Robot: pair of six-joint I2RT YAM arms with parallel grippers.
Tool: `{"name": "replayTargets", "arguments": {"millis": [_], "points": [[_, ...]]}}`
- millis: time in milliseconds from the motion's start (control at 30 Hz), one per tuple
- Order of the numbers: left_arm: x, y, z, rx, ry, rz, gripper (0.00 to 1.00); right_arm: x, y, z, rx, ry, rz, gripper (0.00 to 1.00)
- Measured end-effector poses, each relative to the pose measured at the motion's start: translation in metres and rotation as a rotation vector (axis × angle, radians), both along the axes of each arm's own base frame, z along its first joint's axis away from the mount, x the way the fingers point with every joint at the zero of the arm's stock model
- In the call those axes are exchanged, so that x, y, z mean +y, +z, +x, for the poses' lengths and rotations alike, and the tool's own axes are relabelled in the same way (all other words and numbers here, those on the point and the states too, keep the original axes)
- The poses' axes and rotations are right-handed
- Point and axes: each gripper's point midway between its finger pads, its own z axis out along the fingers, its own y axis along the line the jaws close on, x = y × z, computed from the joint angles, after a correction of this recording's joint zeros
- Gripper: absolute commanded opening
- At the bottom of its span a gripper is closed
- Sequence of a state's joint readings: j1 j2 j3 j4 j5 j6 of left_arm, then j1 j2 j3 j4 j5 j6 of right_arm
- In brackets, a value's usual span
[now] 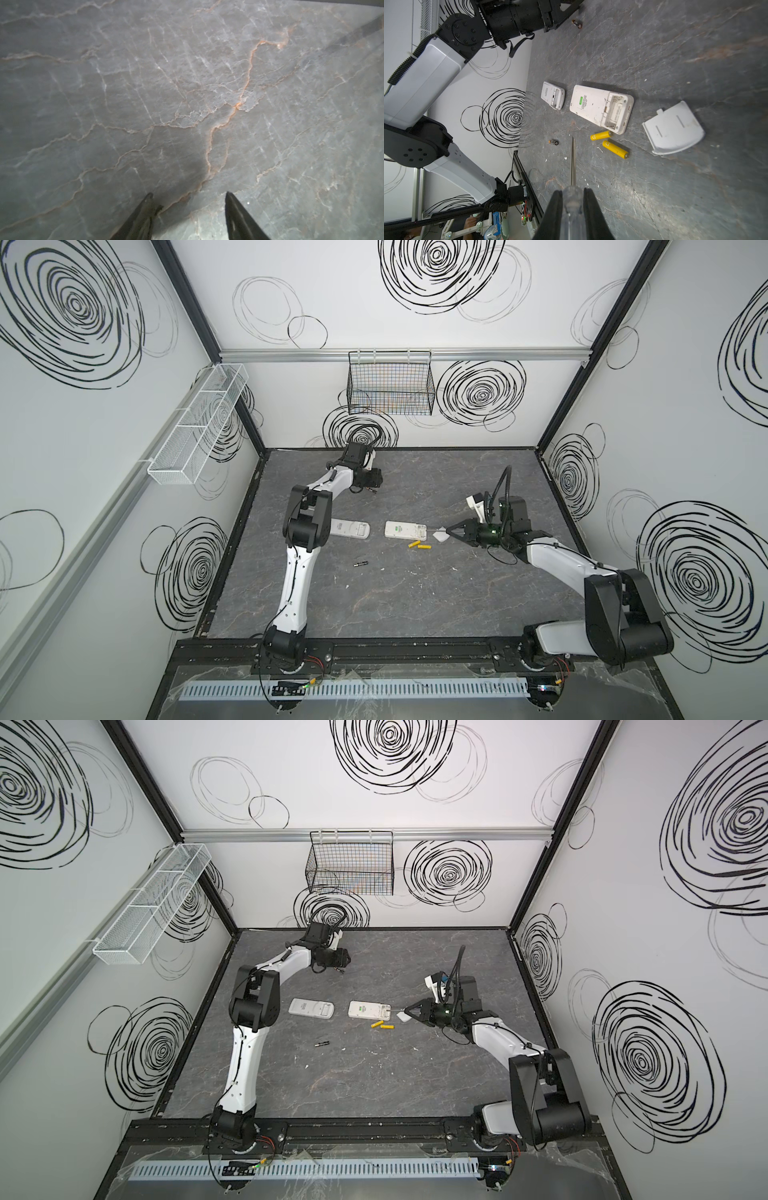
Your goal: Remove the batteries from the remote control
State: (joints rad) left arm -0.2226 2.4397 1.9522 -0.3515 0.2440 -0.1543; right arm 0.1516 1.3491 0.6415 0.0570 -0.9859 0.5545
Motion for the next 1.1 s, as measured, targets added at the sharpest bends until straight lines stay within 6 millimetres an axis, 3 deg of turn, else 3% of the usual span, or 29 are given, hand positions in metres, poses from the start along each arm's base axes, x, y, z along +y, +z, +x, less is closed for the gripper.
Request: {"name": "replayTargets", "arguments": {"millis": [167,267,433,533,633,733,867,1100], "points": [[0.015,0.027,0.006,-0.044,0.035,0.030,0.69,-0.025,0.019,0.009,-0.107,-0.078,-0.030,0.00],[0.027,0.070,0.012,-0.115,0.062,0.020,0.75,-0.038,0.016,0.006,-0.133,-0.122,-0.058,0.00],[0.064,0.168,0.003,-0.278,0.130,-0.025,0.99,-0.034,-0.020,-0.027,-0.059,-0.102,-0.073,0.00],[0.091,0.212,-0.010,-0.371,0.181,-0.042,0.96,-0.026,-0.044,-0.052,0.005,-0.061,-0.083,0.00],[0.114,0.236,-0.025,-0.430,0.221,-0.043,0.96,-0.016,-0.059,-0.072,0.039,-0.012,-0.095,0.00],[0.131,0.235,-0.046,-0.445,0.250,-0.036,0.96,-0.006,-0.064,-0.083,0.043,0.030,-0.108,0.00],[0.147,0.215,-0.080,-0.423,0.271,-0.017,0.96,0.000,-0.069,-0.089,0.050,0.055,-0.124,0.00],[0.182,0.178,-0.132,-0.404,0.305,-0.001,0.96,0.000,-0.080,-0.091,0.077,0.054,-0.153,0.18]]}}
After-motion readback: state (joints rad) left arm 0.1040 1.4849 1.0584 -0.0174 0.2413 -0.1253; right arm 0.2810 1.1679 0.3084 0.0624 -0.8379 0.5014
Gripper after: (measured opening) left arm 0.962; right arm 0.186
